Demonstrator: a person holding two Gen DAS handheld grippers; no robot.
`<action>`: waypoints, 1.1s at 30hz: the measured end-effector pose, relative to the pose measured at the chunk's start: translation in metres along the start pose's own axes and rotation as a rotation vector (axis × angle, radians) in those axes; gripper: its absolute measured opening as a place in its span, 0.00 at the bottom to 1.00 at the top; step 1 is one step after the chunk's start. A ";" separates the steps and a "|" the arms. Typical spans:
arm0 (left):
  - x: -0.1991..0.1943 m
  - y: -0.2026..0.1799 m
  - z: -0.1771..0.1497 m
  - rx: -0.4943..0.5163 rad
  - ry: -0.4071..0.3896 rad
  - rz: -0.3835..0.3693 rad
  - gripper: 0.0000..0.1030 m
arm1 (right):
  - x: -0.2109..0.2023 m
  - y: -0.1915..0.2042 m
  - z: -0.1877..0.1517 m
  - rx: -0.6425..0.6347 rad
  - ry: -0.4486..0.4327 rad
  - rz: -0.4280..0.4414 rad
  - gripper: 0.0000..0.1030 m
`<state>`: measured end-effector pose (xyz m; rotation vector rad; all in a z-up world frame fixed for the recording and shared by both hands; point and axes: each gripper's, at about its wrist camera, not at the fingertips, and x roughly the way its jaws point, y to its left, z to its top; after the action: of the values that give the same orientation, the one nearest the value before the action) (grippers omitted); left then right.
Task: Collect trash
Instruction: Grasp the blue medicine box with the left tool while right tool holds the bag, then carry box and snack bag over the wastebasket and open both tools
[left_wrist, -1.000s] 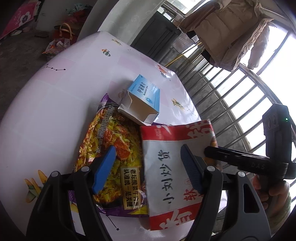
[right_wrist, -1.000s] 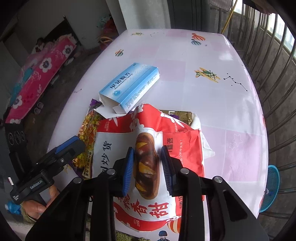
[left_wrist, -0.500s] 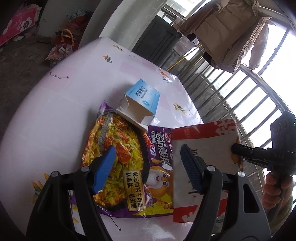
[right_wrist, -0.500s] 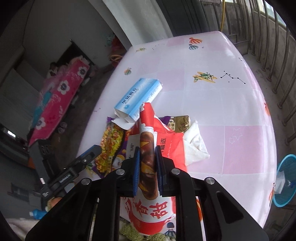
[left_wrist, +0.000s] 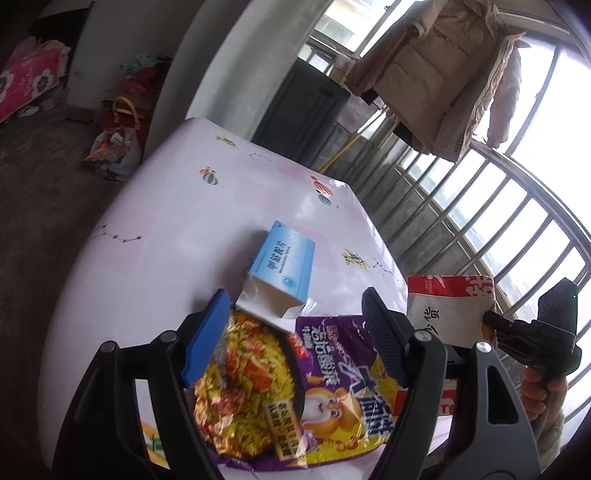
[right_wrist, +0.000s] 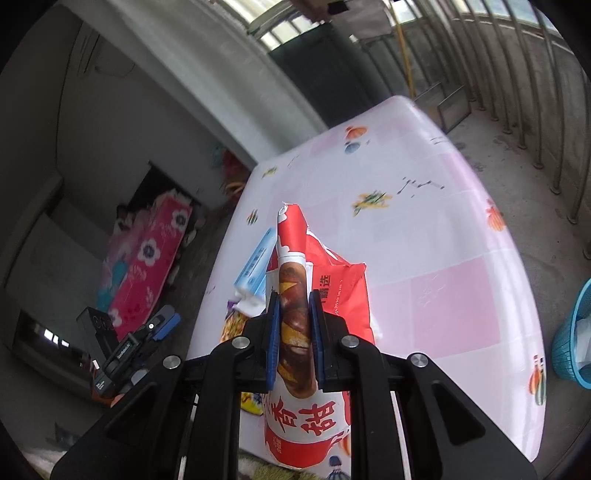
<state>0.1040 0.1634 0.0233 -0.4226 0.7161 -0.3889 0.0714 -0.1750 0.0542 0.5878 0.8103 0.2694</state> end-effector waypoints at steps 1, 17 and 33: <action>0.007 -0.004 0.005 0.015 0.013 -0.008 0.76 | 0.000 -0.004 0.002 0.011 -0.010 -0.008 0.15; 0.164 -0.008 0.040 0.177 0.309 0.165 0.82 | 0.048 -0.029 0.032 0.103 0.030 -0.061 0.15; 0.199 -0.002 0.029 0.199 0.371 0.198 0.69 | 0.064 -0.039 0.037 0.164 0.067 -0.064 0.15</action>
<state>0.2617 0.0734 -0.0641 -0.0876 1.0597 -0.3509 0.1419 -0.1927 0.0136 0.7080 0.9199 0.1659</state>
